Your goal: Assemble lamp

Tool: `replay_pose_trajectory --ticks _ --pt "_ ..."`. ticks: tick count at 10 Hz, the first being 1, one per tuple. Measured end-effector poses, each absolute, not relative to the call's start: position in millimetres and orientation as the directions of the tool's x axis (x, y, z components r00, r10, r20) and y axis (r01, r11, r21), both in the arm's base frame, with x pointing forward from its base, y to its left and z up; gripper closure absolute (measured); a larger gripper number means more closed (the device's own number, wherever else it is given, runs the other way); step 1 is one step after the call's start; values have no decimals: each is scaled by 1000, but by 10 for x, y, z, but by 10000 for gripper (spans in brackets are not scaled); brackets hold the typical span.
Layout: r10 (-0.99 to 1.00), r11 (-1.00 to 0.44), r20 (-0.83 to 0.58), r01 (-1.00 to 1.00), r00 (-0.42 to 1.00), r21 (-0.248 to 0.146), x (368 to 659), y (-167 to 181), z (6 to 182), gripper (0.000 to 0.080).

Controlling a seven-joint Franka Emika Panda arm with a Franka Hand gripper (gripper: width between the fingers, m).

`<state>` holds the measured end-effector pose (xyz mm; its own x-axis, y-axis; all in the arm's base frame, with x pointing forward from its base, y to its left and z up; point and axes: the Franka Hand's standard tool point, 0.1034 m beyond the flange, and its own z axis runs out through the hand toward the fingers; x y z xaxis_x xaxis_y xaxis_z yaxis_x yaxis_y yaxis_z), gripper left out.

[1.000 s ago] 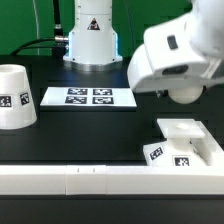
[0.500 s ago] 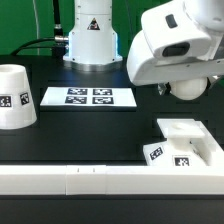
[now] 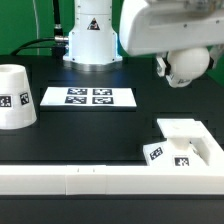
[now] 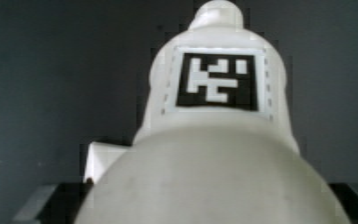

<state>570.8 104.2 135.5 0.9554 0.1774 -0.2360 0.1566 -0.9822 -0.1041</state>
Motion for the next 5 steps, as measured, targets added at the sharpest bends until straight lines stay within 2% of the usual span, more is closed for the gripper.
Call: replay_pose_trajectory --ticks 1,5 --pt "169 -983 -134 157 976 -95 5814 1050 1331 225" --pt "158 -984 124 166 980 -61 5893 979 1314 225"
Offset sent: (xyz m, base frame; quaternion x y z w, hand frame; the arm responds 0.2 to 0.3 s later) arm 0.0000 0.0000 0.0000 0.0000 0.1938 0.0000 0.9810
